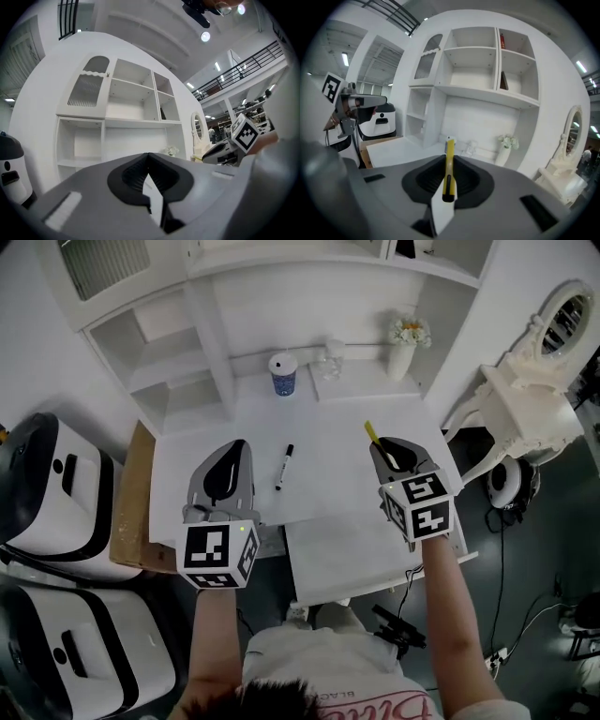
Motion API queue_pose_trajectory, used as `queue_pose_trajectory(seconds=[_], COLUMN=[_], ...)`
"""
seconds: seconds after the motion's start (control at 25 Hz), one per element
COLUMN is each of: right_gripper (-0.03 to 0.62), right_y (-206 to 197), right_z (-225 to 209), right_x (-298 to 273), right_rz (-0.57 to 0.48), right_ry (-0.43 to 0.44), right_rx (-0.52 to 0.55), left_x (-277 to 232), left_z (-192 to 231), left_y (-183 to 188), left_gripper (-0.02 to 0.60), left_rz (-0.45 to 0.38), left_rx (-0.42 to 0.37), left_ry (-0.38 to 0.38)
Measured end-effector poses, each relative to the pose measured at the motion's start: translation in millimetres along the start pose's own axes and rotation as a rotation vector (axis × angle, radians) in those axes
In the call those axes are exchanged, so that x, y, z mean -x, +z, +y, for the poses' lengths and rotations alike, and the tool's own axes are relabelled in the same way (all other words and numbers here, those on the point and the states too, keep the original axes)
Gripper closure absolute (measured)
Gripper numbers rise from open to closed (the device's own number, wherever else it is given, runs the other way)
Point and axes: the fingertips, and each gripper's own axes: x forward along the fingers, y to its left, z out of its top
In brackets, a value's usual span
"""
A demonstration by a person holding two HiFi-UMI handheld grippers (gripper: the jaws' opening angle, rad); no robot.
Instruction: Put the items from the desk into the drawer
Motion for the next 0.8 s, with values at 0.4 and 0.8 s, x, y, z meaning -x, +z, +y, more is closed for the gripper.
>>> queue_pose_trajectory(seconds=[0.4, 0.8], right_gripper=[0.539, 0.539], right_y=[-35, -123], right_z=[-26, -12], right_x=[53, 65], right_rz=[0.032, 0.189], right_ry=[-0.136, -0.142], right_rx=[-0.073, -0.215], left_x=[-23, -42], left_z=[-44, -83], left_y=[-4, -30], left_gripper=[0.572, 0.572], left_rz=[-0.007, 0.053], left_rx=[0.02, 0.035], left_ry=[-0.145, -0.253])
